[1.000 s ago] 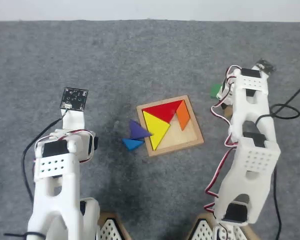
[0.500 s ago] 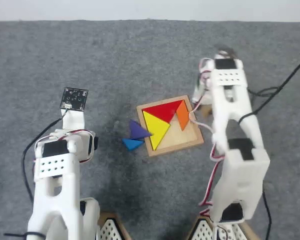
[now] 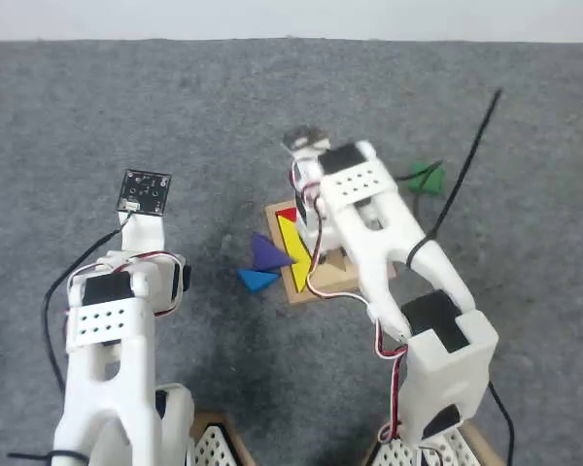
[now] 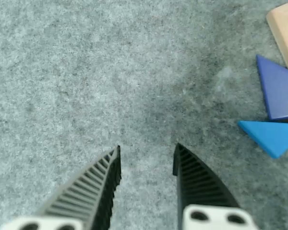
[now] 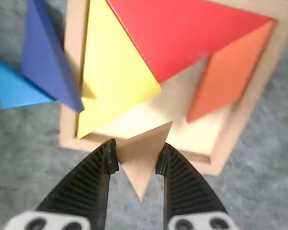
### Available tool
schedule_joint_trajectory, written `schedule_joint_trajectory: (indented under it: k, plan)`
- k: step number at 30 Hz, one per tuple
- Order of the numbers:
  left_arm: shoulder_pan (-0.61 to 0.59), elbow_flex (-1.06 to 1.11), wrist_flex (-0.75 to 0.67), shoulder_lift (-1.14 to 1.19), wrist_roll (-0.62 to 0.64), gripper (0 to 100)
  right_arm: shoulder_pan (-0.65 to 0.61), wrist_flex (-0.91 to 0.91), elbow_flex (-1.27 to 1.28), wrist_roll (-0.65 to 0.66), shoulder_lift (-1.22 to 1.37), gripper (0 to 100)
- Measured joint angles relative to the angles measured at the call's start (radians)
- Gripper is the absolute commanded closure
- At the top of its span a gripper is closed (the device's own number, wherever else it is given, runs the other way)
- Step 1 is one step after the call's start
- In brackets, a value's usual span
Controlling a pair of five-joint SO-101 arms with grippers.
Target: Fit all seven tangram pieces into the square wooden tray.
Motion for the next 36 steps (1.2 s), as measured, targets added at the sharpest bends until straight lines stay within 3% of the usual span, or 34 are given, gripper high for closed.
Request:
schedule_joint_trajectory:
  k: [7,14,18,21,27,36]
  plan:
    - [0.000,0.000,0.000,0.000,0.000,82,0.031,-0.170,0.074,0.012,0.000,95.7]
    - [0.000,0.000,0.000,0.000,0.000,82,0.041,-0.209,0.075,0.172,0.002,67.9]
    - [0.000,0.000,0.000,-0.006,0.000,82,0.041,-0.209,0.075,0.189,0.023,59.5]
    - [0.000,0.000,0.000,-0.006,0.000,82,0.043,-0.209,0.075,0.187,0.028,62.2]
    - [0.000,0.000,0.000,-0.006,0.000,82,0.060,-0.198,0.075,0.189,-0.005,76.6]
    - [0.000,0.000,0.000,-0.006,0.000,82,0.087,-0.212,0.107,0.252,0.051,76.7]
